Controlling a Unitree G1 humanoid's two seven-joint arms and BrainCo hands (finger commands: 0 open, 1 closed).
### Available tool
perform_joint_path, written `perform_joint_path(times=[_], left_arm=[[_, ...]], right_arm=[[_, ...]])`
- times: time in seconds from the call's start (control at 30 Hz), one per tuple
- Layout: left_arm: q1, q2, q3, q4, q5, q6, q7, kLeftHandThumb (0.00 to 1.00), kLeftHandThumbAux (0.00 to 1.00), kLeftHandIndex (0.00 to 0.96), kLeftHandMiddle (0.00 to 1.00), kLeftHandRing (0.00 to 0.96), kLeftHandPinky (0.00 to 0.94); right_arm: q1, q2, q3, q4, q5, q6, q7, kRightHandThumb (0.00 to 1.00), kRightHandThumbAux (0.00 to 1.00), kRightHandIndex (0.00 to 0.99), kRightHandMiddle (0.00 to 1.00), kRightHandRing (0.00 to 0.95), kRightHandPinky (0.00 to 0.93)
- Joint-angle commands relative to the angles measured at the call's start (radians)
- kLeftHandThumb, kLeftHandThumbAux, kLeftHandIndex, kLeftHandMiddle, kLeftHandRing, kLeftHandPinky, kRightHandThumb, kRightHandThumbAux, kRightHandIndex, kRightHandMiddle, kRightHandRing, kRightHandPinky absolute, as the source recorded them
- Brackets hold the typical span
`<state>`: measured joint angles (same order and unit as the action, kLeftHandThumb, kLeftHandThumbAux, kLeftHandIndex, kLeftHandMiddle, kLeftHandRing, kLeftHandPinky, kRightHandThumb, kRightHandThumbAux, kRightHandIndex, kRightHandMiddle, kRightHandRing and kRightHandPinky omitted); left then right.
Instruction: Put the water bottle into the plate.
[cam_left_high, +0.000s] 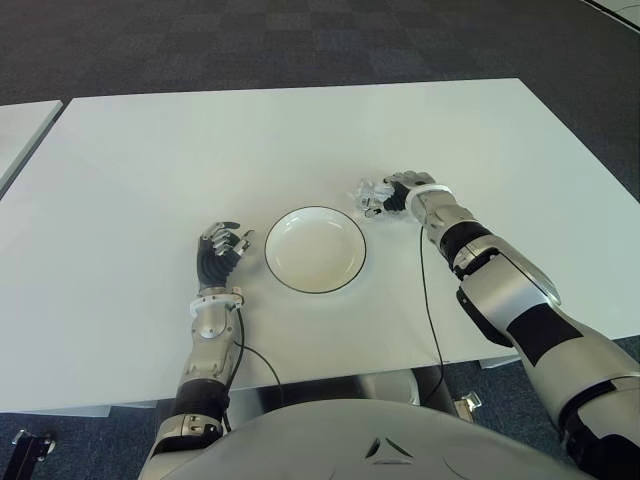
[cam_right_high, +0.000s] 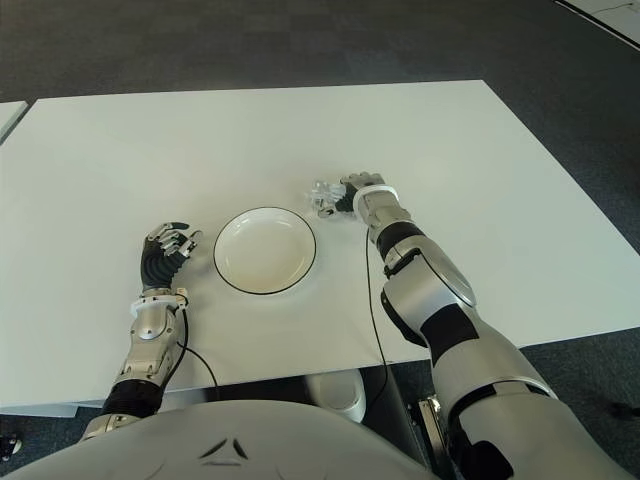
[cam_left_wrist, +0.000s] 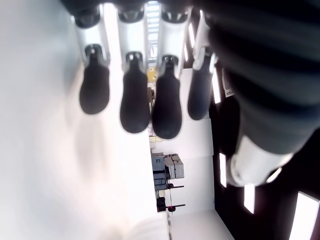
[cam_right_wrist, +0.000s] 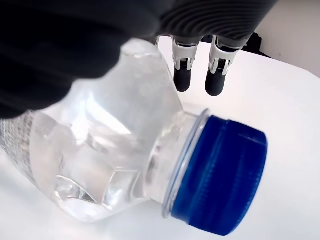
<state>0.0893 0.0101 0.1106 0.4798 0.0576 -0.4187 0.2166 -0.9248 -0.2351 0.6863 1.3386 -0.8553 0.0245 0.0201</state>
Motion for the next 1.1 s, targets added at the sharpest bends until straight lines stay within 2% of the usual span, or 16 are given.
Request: perform_joint_path(times=[0.03, 0.1, 0.13, 0.23, 0.27, 0.3, 0.33, 0.43, 0.63, 1.1], left_arm=[[0.071, -0.007, 0.007, 0.063, -0.012, 0.061, -0.011, 0.706, 0.716, 0.435, 0.683, 0.683, 0.672], [0.071, -0.007, 0.006, 0.063, -0.012, 0.062, -0.012, 0.706, 0.716, 0.435, 0.686, 0.685, 0.674], [0.071, -0.006, 0.006, 0.063, -0.013, 0.063, -0.013, 0.706, 0.716, 0.435, 0.687, 0.686, 0.675], [0.071, -0.005, 0.006, 0.063, -0.013, 0.067, -0.016, 0.706, 0.716, 0.435, 0.69, 0.689, 0.676], [0.07, -0.003, 0.005, 0.063, -0.013, 0.068, -0.017, 0.706, 0.716, 0.435, 0.69, 0.689, 0.676], [0.07, -0.003, 0.005, 0.064, -0.012, 0.068, -0.018, 0.705, 0.716, 0.435, 0.69, 0.689, 0.673], [0.07, -0.001, 0.005, 0.065, -0.013, 0.069, -0.02, 0.705, 0.716, 0.435, 0.69, 0.689, 0.672], [0.069, 0.001, 0.005, 0.068, -0.014, 0.071, -0.023, 0.704, 0.717, 0.435, 0.685, 0.685, 0.648], [0.066, 0.005, 0.004, 0.076, -0.016, 0.07, -0.029, 0.701, 0.719, 0.435, 0.675, 0.676, 0.643], [0.05, 0.012, 0.009, 0.107, -0.026, 0.065, -0.042, 0.7, 0.72, 0.435, 0.67, 0.667, 0.636]], right_arm=[[0.094, 0.014, -0.019, 0.038, 0.028, -0.011, -0.034, 0.537, 0.45, 0.0, 0.025, 0.042, 0.091], [0.1, 0.012, -0.035, 0.035, 0.043, -0.021, -0.079, 0.543, 0.485, 0.089, 0.12, 0.139, 0.208], [0.104, 0.013, -0.047, 0.034, 0.054, -0.025, -0.108, 0.559, 0.511, 0.184, 0.192, 0.208, 0.28], [0.112, 0.017, -0.075, 0.032, 0.081, -0.029, -0.158, 0.66, 0.645, 0.346, 0.328, 0.331, 0.389], [0.116, 0.02, -0.098, 0.031, 0.103, -0.03, -0.179, 0.67, 0.658, 0.362, 0.348, 0.349, 0.406], [0.119, 0.022, -0.114, 0.03, 0.119, -0.03, -0.194, 0.684, 0.679, 0.387, 0.456, 0.459, 0.507], [0.123, 0.024, -0.128, 0.029, 0.133, -0.033, -0.213, 0.694, 0.692, 0.403, 0.527, 0.53, 0.572], [0.126, 0.026, -0.144, 0.029, 0.148, -0.037, -0.244, 0.705, 0.708, 0.423, 0.627, 0.635, 0.67], [0.116, 0.04, -0.19, 0.024, 0.191, -0.028, -0.266, 0.708, 0.72, 0.433, 0.719, 0.718, 0.74], [0.117, 0.044, -0.245, 0.017, 0.238, -0.043, -0.291, 0.703, 0.725, 0.438, 0.779, 0.768, 0.785]])
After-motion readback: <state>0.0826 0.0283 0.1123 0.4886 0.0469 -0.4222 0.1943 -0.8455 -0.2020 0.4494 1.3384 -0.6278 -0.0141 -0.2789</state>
